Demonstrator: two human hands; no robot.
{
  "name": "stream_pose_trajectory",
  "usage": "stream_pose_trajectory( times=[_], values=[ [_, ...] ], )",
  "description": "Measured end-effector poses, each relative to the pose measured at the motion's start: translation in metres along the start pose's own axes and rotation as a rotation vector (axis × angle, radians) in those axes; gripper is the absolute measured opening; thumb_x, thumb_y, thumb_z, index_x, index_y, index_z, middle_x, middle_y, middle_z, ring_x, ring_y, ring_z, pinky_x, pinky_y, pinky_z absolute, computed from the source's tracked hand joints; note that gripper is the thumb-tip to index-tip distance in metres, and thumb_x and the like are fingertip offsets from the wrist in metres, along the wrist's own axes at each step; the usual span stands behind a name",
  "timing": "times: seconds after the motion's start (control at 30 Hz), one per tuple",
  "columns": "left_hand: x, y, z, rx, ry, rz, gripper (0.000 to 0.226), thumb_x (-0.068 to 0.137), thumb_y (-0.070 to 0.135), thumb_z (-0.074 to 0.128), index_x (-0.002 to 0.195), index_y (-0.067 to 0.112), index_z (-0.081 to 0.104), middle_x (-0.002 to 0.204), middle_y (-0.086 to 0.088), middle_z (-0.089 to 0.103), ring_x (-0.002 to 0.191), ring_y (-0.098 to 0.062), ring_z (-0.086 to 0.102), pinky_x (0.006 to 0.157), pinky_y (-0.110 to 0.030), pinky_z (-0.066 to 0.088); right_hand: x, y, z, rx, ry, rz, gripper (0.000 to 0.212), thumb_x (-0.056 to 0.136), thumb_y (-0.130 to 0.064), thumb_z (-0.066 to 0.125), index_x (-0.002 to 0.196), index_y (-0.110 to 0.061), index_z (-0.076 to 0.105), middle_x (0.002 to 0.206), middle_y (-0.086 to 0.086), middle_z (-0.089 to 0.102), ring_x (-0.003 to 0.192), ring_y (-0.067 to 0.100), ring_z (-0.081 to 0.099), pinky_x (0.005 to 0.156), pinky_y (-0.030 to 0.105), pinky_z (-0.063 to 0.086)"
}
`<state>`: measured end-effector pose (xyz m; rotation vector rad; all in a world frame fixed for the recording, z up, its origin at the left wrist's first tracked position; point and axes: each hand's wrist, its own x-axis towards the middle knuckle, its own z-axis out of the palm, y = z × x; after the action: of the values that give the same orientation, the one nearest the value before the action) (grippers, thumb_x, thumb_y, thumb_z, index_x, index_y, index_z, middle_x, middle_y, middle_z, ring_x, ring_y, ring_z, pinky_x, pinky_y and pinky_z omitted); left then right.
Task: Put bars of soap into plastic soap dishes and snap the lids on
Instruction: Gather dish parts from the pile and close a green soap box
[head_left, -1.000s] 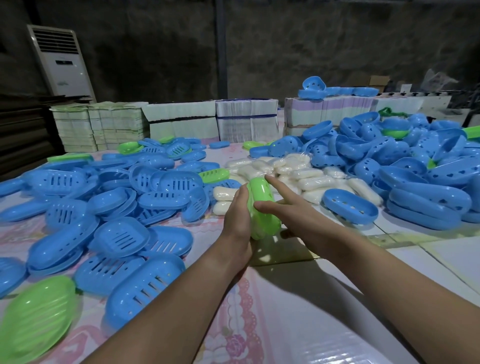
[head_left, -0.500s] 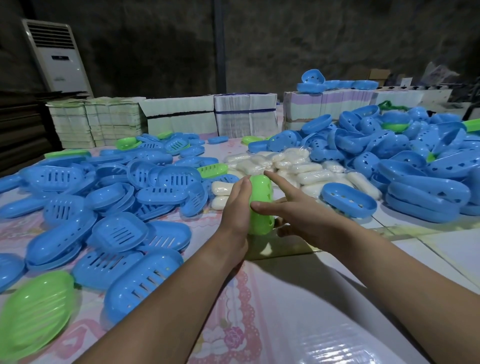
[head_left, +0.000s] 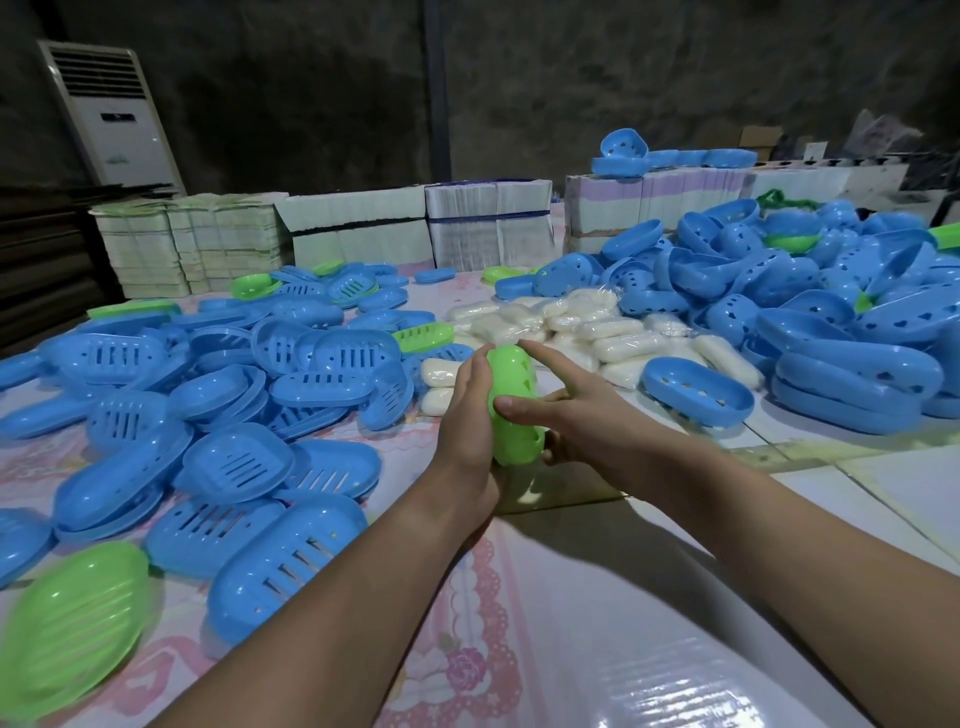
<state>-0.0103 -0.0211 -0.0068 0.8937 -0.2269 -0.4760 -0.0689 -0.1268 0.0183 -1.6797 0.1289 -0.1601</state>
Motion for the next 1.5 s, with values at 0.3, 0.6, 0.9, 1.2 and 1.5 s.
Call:
stream_pose_trajectory(
  times=[0.3, 0.6, 0.9, 1.2, 1.5],
  values=[
    [0.000, -0.003, 0.000, 0.227, 0.039, 0.095, 0.030, 0.106, 0.046, 0.041, 0.130, 0.035, 0.057, 0.130, -0.006, 0.064, 0.118, -0.029, 0.065, 0.089, -0.048, 0.056, -0.001, -0.006, -0.005, 0.102, -0.088, 0.118, 0.068, 0.083, -0.016, 0.076, 0.138, -0.044, 0.046, 0.100, 0.006, 0.071, 0.067, 0.013, 0.070, 0.053, 0.025, 0.050],
    [-0.002, 0.000, 0.001, 0.288, -0.023, 0.108, 0.024, 0.109, 0.042, 0.034, 0.120, 0.046, 0.056, 0.128, -0.003, 0.060, 0.113, -0.027, 0.064, 0.084, -0.049, 0.058, 0.001, -0.006, -0.017, 0.129, -0.215, 0.109, 0.059, 0.082, -0.020, 0.076, 0.130, -0.047, 0.054, 0.091, -0.002, 0.075, 0.080, 0.010, 0.070, 0.063, 0.029, 0.052],
    [-0.007, -0.002, 0.003, 0.321, 0.028, 0.145, 0.021, 0.108, 0.041, 0.037, 0.120, 0.043, 0.055, 0.129, -0.005, 0.060, 0.120, -0.032, 0.062, 0.093, -0.053, 0.054, -0.001, -0.008, -0.018, 0.118, -0.256, 0.131, 0.059, 0.084, -0.020, 0.075, 0.131, -0.047, 0.052, 0.097, 0.005, 0.073, 0.076, 0.016, 0.069, 0.069, 0.032, 0.055],
    [-0.010, -0.002, 0.003, 0.352, -0.012, 0.175, 0.028, 0.108, 0.025, 0.038, 0.114, 0.033, 0.064, 0.135, -0.008, 0.062, 0.127, -0.028, 0.058, 0.109, -0.057, 0.045, -0.002, -0.008, -0.025, 0.083, -0.302, 0.112, 0.056, 0.079, -0.017, 0.079, 0.122, -0.047, 0.058, 0.096, 0.007, 0.071, 0.070, 0.026, 0.066, 0.060, 0.035, 0.055],
    [-0.007, 0.000, 0.000, 0.297, -0.063, 0.105, 0.023, 0.109, 0.032, 0.037, 0.111, 0.037, 0.060, 0.116, -0.009, 0.064, 0.103, -0.025, 0.062, 0.083, -0.042, 0.054, -0.002, -0.006, -0.021, 0.039, -0.252, 0.089, 0.068, 0.072, -0.024, 0.083, 0.127, -0.047, 0.050, 0.094, 0.007, 0.072, 0.067, 0.024, 0.065, 0.061, 0.036, 0.053]
  ],
)
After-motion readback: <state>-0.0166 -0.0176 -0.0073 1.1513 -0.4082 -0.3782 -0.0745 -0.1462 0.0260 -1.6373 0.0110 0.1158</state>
